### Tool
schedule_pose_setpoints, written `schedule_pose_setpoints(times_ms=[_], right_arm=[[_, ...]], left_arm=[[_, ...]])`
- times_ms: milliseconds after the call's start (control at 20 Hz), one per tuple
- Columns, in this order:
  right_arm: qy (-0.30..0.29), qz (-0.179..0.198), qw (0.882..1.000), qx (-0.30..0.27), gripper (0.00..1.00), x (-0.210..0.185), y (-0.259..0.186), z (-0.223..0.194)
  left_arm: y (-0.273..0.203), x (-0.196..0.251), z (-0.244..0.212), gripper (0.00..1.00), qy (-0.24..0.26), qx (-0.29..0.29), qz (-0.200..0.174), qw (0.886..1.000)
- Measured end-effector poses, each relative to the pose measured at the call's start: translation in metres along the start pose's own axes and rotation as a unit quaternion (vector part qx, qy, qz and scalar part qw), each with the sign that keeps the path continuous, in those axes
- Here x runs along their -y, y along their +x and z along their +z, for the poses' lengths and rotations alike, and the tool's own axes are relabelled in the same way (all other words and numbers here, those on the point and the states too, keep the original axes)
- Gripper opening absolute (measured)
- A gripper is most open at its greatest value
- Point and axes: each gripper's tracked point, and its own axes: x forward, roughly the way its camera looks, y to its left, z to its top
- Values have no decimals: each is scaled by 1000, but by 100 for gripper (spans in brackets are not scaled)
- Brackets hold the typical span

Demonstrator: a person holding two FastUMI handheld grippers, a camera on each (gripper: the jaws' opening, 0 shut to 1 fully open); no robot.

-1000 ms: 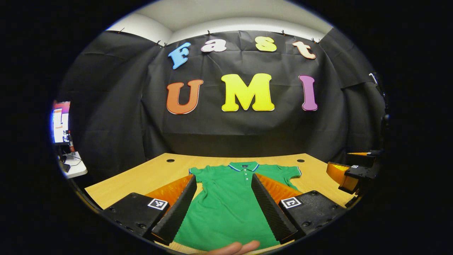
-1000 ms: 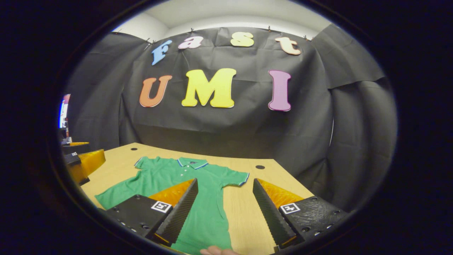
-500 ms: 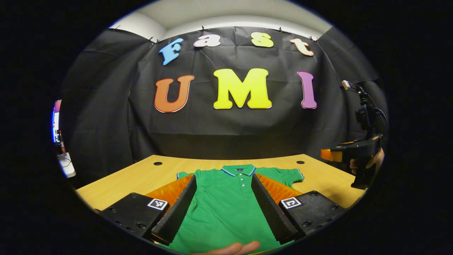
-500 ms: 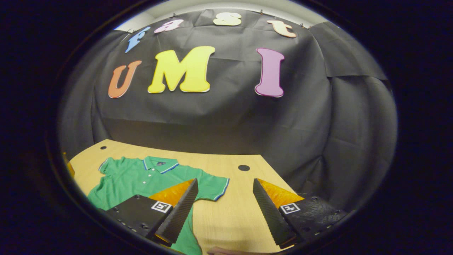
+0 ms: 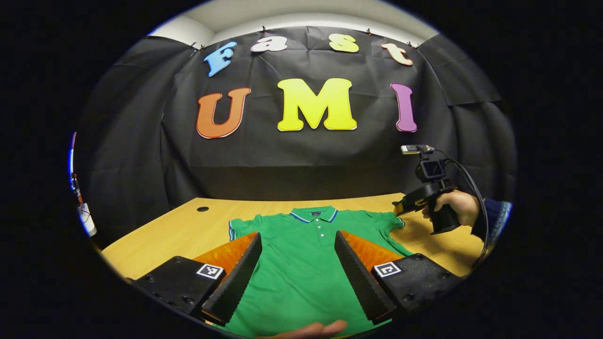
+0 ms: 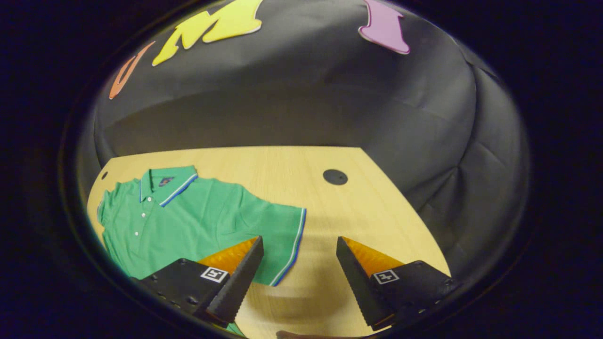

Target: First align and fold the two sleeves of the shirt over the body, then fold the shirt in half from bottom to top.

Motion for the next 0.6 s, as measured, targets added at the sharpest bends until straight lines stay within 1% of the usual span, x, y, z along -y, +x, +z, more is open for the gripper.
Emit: schedule_pose_setpoints(times_ms=[100, 150, 200, 250, 300, 350, 400, 500, 550, 600], right_arm=[[11, -7, 999, -34, 94, 0, 15, -8], [24, 8, 999, -45, 94, -5, 15, -8], [45, 15, 997, -53, 94, -8, 17, -4], [62, 20, 996, -63, 84, -8, 19, -6], [60, 18, 997, -55, 81, -6, 23, -2], [56, 22, 996, -59, 75, -8, 27, -3], [60, 26, 996, -64, 71, -13, 24, -2], [54, 31, 995, -73, 49, -23, 27, -5], [53, 35, 995, -73, 30, -28, 25, -3], [51, 34, 995, -75, 24, -30, 26, -3]], left_arm=[[1, -6, -5, 100, -7, -5, 0, 1000], [2, -9, -7, 100, -11, -9, 1, 1000], [1, -13, -10, 100, -15, -11, 2, 1000], [2, -16, -12, 100, -19, -14, 2, 1000], [3, -20, -14, 100, -23, -16, 3, 1000], [3, -22, -16, 100, -26, -20, 4, 999], [2, -25, -18, 100, -31, -22, 4, 999], [3, -26, -18, 100, -38, -25, 0, 999], [2, -27, -20, 100, -38, -25, 0, 999], [2, -30, -19, 100, -38, -24, 1, 999]])
